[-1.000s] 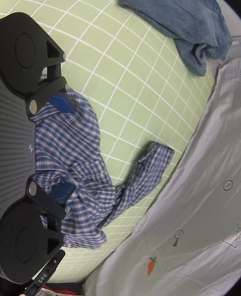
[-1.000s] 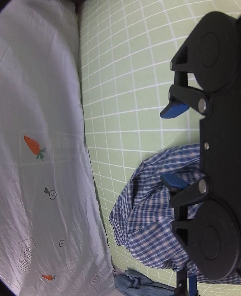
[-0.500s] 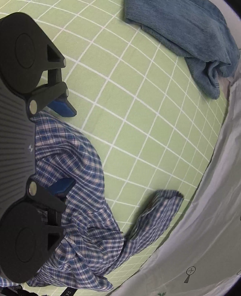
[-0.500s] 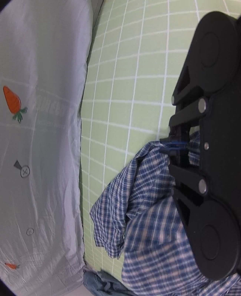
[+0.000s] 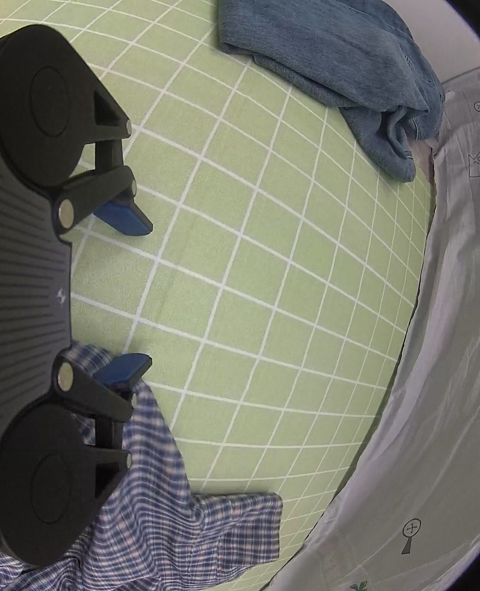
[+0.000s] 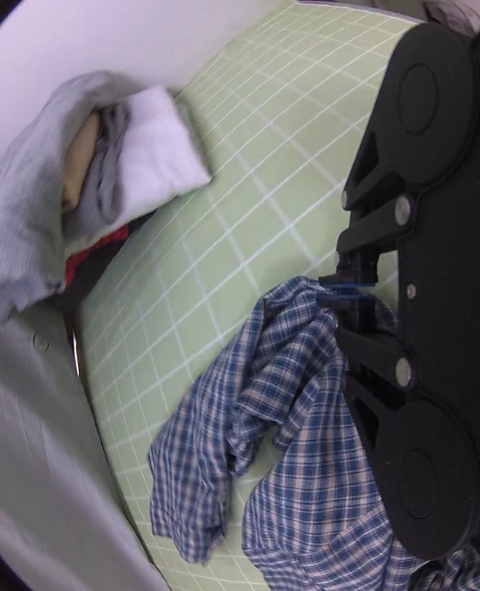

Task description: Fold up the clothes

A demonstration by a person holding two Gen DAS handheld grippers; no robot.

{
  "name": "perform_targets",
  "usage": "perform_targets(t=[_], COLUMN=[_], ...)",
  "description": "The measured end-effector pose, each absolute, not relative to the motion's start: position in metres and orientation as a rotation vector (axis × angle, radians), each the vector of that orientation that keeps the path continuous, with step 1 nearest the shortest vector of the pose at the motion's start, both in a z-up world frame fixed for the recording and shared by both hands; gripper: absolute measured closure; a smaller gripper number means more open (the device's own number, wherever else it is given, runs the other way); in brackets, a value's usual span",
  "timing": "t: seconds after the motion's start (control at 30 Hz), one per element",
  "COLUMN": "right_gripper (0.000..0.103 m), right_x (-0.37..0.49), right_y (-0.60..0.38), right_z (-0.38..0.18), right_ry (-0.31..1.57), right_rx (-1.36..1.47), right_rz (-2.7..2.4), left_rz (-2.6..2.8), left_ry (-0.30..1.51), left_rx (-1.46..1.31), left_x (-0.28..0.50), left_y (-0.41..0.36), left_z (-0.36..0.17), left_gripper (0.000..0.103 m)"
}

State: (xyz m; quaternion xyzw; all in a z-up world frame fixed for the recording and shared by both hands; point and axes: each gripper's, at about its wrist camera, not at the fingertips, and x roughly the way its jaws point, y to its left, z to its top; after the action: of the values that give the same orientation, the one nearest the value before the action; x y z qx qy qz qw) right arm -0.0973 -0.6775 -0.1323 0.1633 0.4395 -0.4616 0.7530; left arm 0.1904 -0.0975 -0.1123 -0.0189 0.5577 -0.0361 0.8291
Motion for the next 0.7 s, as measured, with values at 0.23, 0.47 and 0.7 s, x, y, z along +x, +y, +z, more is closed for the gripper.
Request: perform_targets(t=[0.23,0.47,0.7], right_gripper=[0.049,0.032,0.033], right_x=[-0.1,-0.033,0.016], right_y=[-0.671,-0.668,-0.684], right_z=[-0.113,-0.116,-0.125], right_ry=[0.799,0.836,0.858], right_rx=[0.439,0.222,0.112], right_rz=[-0.922,-0.756,-0.689], left_rz=[-0.212,-0.296,-0.305], left_ry=[1.193,1.222,1.2], left_rx=[-0.206,-0.133,-0.039], left_x=[0.187,0.177,0.178], left_y=[-0.106,-0.134,-0.143], left_z=[-0.104,-0.11,-0.113], left_gripper=[0.031,0.033,0.1])
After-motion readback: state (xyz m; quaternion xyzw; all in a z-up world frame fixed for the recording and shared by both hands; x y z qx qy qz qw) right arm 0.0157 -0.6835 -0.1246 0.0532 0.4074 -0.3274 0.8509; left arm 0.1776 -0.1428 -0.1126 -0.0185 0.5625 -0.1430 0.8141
